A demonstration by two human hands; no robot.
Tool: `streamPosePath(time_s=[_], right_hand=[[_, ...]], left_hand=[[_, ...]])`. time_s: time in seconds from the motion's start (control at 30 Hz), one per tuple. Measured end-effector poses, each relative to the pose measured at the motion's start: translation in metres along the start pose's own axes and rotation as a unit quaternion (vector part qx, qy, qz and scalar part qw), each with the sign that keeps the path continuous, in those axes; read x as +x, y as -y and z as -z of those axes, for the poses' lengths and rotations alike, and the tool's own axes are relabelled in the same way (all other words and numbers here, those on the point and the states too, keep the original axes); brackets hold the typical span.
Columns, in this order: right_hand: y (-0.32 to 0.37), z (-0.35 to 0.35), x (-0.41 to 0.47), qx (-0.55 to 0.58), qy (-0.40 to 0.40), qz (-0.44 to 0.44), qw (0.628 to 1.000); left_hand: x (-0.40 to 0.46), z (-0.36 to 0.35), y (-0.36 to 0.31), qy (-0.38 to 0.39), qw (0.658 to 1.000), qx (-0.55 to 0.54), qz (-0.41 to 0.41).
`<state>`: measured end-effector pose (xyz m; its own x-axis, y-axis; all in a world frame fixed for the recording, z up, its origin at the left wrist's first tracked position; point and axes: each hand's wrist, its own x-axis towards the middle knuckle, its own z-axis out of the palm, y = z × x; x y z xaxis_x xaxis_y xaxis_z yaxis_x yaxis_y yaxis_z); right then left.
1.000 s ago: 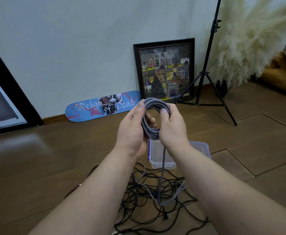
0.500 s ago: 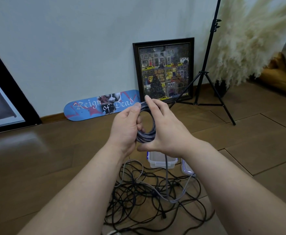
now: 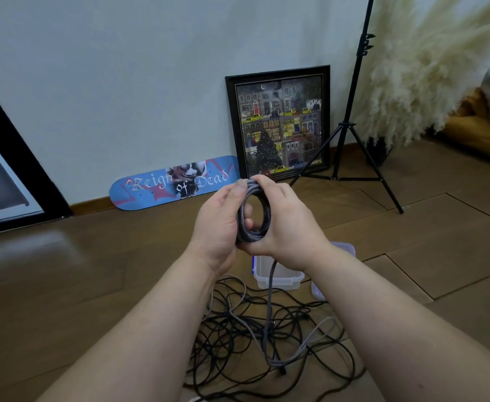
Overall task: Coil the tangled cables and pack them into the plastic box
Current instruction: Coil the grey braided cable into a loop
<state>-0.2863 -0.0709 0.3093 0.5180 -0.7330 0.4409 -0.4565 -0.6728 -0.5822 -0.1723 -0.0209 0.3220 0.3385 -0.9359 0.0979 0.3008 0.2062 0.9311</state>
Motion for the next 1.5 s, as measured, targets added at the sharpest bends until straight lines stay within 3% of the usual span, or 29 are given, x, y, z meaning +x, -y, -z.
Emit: streamPosePath(time_s=[0.17,0.37,0.57,0.87,1.1,1.23,1.33,1.5], right_hand=[[0.004,-0.003,0.001,0.018,0.005,0.0,1.0],[0.0,0.0,0.004,0.045,0.083,-0.038,0.995],[-0.011,0.004,0.001,-0.066,0.132,-0.027,0.989],[-0.019,0.005,-0.004,-0.023,0.108,-0.039,0.993],[-0.04,0.007,-0.013,0.008,0.072,-0.064,0.995],[-0.038,0.013,-0.009,-0.073,0.009,-0.051,0.996],[-0.019,0.013,-0.006,-0.164,0.099,0.01,0.981],[0.012,0.011,-0.004,-0.134,0.262,0.078,0.952]], left_hand=[[0.001,0.0,-0.003,-0.01,1.0,0.021,-0.015],[0.004,-0.003,-0.002,-0.074,0.995,0.028,-0.065],[0.016,0.014,-0.01,-0.162,0.98,-0.005,-0.117],[0.023,0.031,-0.02,-0.266,0.956,-0.06,-0.106],[0.036,0.078,-0.023,-0.434,0.888,-0.118,-0.1],[0.039,0.088,-0.018,-0.428,0.892,-0.078,-0.125],[0.043,0.085,-0.012,-0.401,0.904,0.0,-0.146],[0.043,0.078,0.001,-0.331,0.927,0.072,-0.162]])
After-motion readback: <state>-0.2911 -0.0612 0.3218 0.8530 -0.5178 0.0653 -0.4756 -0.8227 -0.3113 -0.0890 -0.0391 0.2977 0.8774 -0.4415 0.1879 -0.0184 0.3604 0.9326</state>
